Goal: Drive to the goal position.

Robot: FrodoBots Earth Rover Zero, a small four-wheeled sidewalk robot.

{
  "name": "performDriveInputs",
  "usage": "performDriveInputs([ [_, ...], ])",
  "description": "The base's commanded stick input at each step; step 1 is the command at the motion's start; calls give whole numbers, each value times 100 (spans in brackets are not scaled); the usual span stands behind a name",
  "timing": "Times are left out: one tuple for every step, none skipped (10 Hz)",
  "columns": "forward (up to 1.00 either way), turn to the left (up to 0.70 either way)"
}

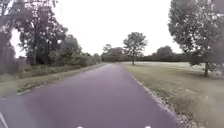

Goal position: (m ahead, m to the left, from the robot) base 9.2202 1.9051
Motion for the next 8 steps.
performDriveInputs([
  [70, 0],
  [70, 0],
  [70, -4],
  [70, -14],
  [70, -14],
  [70, -14],
  [70, -14],
  [70, -14],
])
